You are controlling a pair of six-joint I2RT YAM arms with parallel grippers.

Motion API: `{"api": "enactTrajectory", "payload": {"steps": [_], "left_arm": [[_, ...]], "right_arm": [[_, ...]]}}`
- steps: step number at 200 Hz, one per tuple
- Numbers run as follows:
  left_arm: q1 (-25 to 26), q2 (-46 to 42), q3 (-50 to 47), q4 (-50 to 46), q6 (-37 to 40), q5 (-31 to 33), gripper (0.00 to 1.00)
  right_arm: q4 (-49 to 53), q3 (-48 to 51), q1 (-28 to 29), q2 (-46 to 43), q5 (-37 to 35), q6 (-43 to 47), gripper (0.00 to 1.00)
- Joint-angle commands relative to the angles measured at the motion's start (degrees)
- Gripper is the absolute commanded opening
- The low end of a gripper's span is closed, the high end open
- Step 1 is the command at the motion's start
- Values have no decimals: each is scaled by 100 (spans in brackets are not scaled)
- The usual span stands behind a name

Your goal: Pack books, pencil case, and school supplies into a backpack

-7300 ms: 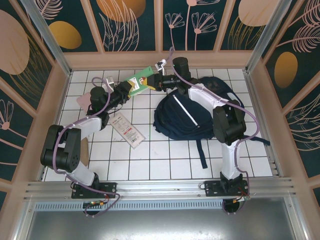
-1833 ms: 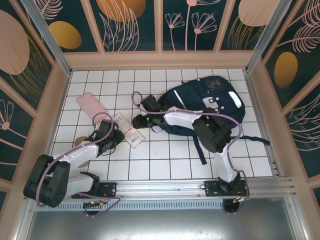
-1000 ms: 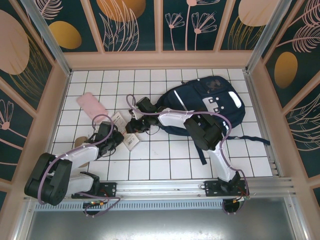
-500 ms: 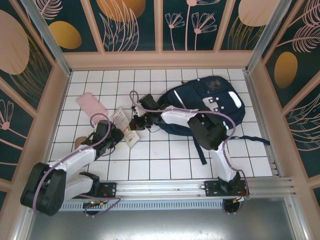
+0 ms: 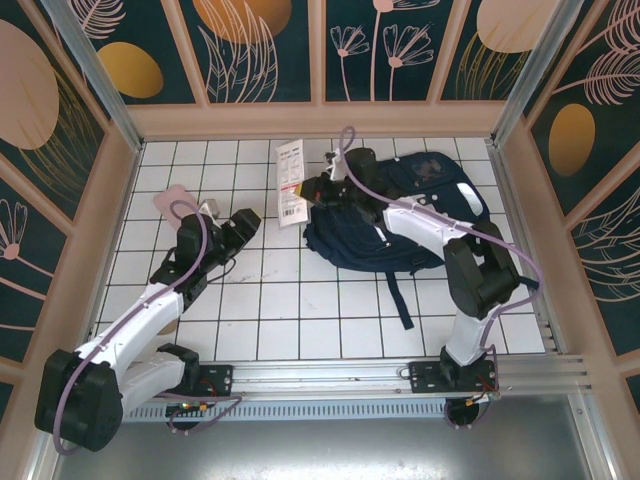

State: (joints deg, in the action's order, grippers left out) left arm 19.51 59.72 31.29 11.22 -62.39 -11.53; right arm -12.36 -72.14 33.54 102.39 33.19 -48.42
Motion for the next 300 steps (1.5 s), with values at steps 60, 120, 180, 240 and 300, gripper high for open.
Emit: {"api": "enactTrajectory", "payload": {"steps": [60,120,180,240,300], "left_arm": [[1,720,29,2792,-1243,-875,66],[18,1121,-55,3988,-1882,-785,54],[107,1330,77,4094,-1968,-655,48],[106,1516,472,4035,-1881,-550,29],[108,1397,621,3636,-1710,-465,0]], "right_arm": [[-2939,633,-41,-173,-226,-2421,0],[-3354,799,337,-138,-1326,-2935,0],[-3471,573,607,65,-2009,-3162,0],[-3498,665,785,42,-2077,-3067,0],[-1878,438,570,-238,-1730,-2016,31]]}}
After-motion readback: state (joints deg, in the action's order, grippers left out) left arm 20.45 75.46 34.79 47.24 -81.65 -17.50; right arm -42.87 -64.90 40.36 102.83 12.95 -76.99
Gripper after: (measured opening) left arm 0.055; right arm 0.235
